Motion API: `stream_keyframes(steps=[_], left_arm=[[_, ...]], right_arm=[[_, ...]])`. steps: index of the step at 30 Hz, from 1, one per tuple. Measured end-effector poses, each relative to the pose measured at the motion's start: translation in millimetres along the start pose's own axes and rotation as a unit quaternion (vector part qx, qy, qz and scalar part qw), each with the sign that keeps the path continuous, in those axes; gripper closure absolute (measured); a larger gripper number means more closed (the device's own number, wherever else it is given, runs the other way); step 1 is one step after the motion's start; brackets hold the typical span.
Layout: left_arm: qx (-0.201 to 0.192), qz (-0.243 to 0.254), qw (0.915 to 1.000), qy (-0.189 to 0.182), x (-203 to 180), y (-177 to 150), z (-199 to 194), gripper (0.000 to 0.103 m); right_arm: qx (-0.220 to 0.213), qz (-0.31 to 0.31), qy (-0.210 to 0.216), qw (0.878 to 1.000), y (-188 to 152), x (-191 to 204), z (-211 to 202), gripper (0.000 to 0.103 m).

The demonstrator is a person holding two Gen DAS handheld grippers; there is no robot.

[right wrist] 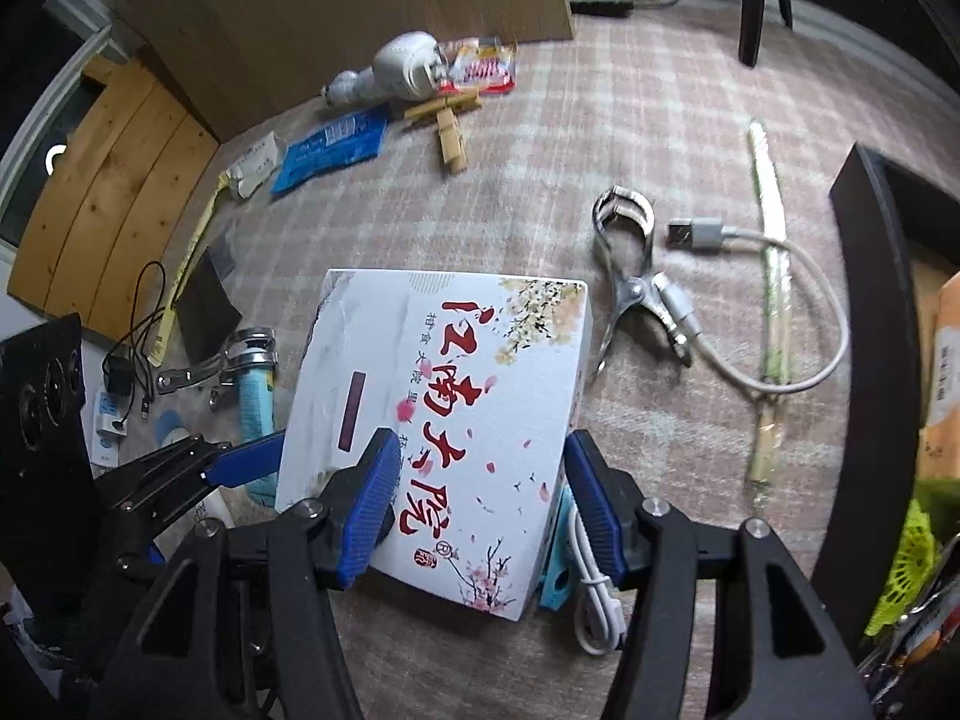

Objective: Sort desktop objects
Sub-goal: 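Lift the white printed box with both tools and carry it over the black box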

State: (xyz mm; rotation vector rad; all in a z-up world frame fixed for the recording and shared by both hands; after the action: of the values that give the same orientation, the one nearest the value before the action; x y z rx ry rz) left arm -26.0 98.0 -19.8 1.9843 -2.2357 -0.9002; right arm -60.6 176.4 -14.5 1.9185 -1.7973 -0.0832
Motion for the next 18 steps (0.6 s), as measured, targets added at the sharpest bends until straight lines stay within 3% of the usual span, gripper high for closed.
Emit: stream_keyframes(steps=[10, 18], left_arm=[[-0.034, 0.049, 0.9979, -0.027, -71.8, 33.4, -18.3, 0.039], [-0.04, 0.107, 0.9911, -0.068, -162.4, 50.6, -4.6, 0.039]], right_arm=[[-0.071, 0.012, -0.019, 0.997, 20.7, -35.1, -71.1, 0.048], [-0.119, 0.047, -0.061, 0.99, 21.3, -104.7, -136.4, 0.048]])
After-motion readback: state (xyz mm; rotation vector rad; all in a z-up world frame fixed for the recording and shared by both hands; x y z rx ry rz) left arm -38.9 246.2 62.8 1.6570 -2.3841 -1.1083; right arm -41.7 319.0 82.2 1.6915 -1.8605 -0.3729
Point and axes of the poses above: each gripper's, at about its wrist camera, not at the fingertips, and z roughly the way its jaws point, x to its left, y to its top, the point moved 9 cm from there along z, roughly the way its jaws point, and after that the axes turned 6 degrees about -x, right-handed, at the moved point
